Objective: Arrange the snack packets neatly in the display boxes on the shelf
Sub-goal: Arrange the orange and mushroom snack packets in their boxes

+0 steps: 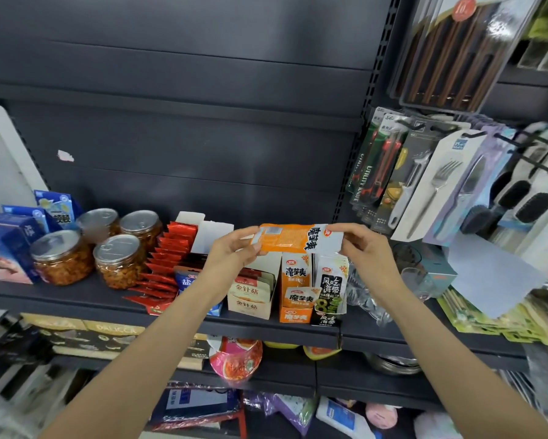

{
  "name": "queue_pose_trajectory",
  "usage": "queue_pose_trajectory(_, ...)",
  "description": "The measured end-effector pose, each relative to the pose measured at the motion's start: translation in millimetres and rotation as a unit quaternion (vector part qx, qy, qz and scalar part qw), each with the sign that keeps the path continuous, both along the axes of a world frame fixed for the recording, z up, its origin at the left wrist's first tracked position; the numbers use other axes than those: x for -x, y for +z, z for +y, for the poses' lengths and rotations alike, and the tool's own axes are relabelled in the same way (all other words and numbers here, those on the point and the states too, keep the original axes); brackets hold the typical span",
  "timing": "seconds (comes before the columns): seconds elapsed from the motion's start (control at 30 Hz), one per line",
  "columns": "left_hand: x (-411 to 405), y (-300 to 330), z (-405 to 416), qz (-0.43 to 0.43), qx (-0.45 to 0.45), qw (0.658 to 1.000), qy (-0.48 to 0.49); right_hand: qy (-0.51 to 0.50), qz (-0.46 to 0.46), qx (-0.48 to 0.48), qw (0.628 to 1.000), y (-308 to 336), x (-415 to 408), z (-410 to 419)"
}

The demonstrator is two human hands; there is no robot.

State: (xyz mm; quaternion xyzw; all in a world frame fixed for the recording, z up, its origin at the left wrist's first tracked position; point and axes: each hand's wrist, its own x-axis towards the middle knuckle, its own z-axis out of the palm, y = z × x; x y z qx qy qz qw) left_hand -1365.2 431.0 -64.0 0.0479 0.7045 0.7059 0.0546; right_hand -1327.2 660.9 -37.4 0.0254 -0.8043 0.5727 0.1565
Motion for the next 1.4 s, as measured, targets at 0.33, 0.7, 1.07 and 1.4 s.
queue_pose_trajectory(0.33, 35, -19, 14, -0.007, 0.238, 0.969, -0.061, -0.094, 0.031, -0.188, 0.977, -17, 28, 7)
queue_pose_trajectory(0.7, 46, -49, -10, 0.136, 0.56, 0.801, -0.16, -0.006, -0.069, -0.387, 0.92, -52, 70, 4)
queue_pose_trajectory(1.07, 50, -55, -11, 0.149, 0.556, 0.794, -0.198, 0.006, -0.127, -0.535, 0.835, -80, 108, -21)
queue_pose_trajectory(1.4, 43, -55, -8, 0.131, 0.546, 0.812, -0.161, 0.035, -0.124, -0.417, 0.9, -66, 81, -19)
